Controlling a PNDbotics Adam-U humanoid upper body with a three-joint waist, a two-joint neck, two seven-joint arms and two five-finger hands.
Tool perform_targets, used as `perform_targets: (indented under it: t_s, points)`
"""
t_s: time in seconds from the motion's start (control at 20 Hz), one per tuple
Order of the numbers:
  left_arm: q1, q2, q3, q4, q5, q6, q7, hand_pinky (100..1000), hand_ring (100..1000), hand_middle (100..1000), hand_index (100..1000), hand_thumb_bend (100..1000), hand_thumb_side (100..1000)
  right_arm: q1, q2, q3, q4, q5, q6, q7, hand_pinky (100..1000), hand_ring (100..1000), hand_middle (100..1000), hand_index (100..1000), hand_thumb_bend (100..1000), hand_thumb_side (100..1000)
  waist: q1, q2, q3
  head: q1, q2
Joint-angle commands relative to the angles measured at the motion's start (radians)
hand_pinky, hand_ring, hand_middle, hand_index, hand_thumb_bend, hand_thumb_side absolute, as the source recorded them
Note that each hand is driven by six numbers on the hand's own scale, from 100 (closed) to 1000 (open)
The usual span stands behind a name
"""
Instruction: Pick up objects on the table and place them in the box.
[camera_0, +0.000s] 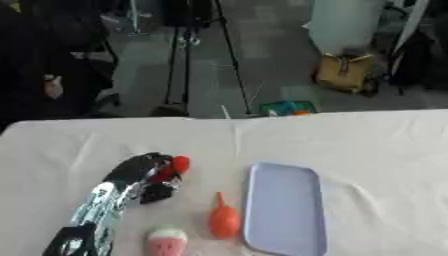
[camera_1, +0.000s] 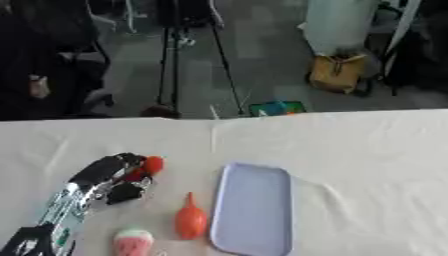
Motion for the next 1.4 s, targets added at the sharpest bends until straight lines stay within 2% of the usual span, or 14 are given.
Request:
perform_targets:
  t_s: [0.05, 0.35, 0.5, 0.85, 1.1, 1.4]
  points:
    - [-0.002, 0.014, 0.005, 0.007, -0.001, -0.002, -0.023, 793, 875, 710, 898, 100, 827, -0.005, -0.016, -0.005, -0.017, -0.006, 0.001, 0.0, 770, 833, 751, 717, 100, 932, -0.003, -0.015, -0.001, 0.0, -0.013]
    - [-0.003, 0.014, 0.005, 0.008, -0.014, 0.0, -0.02, 726, 822, 617, 801, 100, 826, -0.005, -0.016, -0.007, -0.017, -0.008, 0.002, -0.004, 771, 833, 750, 718, 100, 929, -0.003, -0.015, -0.002, -0.001, -0.014]
    - [-0.004, 0.014, 0.005, 0.005, -0.02, 0.001, -0.001, 673, 744, 547, 732, 100, 834, -0.005, -0.015, -0.007, -0.017, -0.008, 0.003, -0.004, 771, 834, 750, 718, 100, 926, -0.004, -0.015, -0.003, 0.0, -0.016]
    - [-0.007, 0.013, 0.003, -0.014, 0.005, -0.007, 0.027, 620, 658, 496, 694, 100, 823, -0.003, -0.013, -0.007, -0.017, -0.007, 0.005, -0.003, 772, 834, 750, 718, 100, 921, -0.004, -0.016, -0.002, -0.001, -0.019]
    - [-0.01, 0.019, 0.001, -0.033, 0.006, -0.01, 0.054, 575, 607, 462, 675, 100, 772, -0.003, -0.013, -0.007, -0.017, -0.006, 0.006, -0.003, 773, 835, 750, 719, 100, 920, -0.002, -0.016, -0.005, -0.001, -0.022]
    - [-0.016, 0.024, -0.002, -0.078, -0.014, -0.017, 0.165, 512, 547, 417, 639, 100, 721, -0.004, -0.012, -0.006, -0.017, -0.006, 0.008, 0.0, 774, 835, 750, 721, 100, 921, -0.001, -0.017, -0.005, 0.0, -0.026]
